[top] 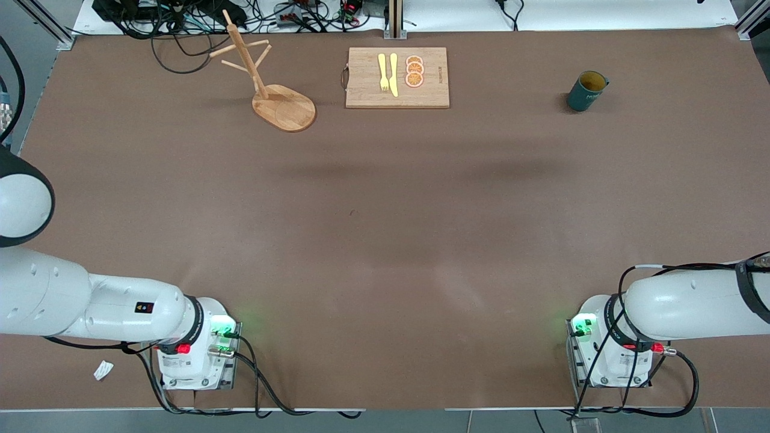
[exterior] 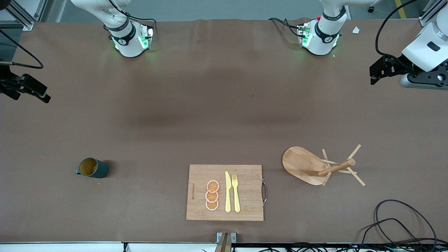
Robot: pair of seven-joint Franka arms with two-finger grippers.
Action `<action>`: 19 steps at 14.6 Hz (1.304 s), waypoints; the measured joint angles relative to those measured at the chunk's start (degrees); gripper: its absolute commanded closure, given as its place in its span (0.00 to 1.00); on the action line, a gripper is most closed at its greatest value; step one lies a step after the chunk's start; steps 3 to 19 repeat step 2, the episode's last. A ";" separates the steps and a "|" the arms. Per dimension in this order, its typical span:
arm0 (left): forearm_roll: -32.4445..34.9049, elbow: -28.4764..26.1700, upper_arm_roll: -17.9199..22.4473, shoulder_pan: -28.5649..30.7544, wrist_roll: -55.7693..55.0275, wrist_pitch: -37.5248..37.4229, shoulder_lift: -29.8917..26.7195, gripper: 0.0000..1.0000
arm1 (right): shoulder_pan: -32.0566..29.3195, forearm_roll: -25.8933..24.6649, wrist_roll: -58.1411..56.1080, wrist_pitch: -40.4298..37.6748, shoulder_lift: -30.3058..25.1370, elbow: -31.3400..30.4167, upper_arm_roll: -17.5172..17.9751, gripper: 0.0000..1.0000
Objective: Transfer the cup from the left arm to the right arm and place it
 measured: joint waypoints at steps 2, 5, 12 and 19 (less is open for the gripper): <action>-0.54 0.00 0.06 0.01 0.00 -0.44 0.00 0.00 | 0.00 -0.47 0.00 0.00 0.00 0.00 0.01 0.00; -0.54 0.00 0.06 0.01 0.00 -0.44 0.00 0.00 | 0.00 -0.47 0.00 0.00 0.00 0.00 0.01 0.00; -0.54 0.00 0.06 0.01 0.00 -0.44 0.00 0.00 | 0.00 -0.47 0.00 0.00 0.00 0.00 0.01 0.00; -0.54 0.00 0.06 0.01 0.00 -0.44 0.00 0.00 | 0.00 -0.47 0.00 0.00 0.00 0.00 0.01 0.00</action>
